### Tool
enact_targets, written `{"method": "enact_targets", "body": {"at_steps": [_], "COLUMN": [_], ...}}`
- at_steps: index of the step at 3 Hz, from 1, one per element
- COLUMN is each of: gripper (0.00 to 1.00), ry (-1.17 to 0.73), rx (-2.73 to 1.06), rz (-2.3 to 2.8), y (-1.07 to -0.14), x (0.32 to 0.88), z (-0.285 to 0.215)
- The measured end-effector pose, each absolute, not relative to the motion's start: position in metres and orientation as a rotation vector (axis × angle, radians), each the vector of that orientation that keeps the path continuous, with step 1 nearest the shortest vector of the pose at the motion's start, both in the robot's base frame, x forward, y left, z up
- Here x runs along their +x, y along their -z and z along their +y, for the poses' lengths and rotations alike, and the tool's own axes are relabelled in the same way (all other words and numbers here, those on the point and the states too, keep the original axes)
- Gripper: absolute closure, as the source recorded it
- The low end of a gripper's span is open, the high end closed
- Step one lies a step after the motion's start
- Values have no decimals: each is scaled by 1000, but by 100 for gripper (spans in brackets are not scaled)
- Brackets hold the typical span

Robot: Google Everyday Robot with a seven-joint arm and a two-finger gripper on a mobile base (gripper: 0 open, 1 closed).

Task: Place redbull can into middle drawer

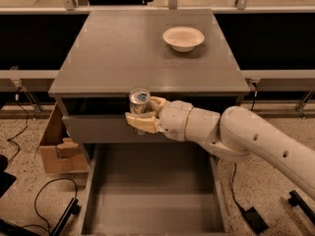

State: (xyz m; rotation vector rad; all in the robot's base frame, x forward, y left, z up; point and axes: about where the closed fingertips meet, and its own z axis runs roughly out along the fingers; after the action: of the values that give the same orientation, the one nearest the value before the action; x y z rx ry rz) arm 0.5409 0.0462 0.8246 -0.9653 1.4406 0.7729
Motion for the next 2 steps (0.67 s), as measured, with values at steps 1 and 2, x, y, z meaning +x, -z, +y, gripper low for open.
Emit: {"method": "enact_targets", "body": {"at_steps": [1,2], "gripper": [100,100], "ry": [-825,-870], "rx": [-949,-932], "rz": [1484,1552], "y": [-791,-729], "x": [536,514], "z": [50,45]}}
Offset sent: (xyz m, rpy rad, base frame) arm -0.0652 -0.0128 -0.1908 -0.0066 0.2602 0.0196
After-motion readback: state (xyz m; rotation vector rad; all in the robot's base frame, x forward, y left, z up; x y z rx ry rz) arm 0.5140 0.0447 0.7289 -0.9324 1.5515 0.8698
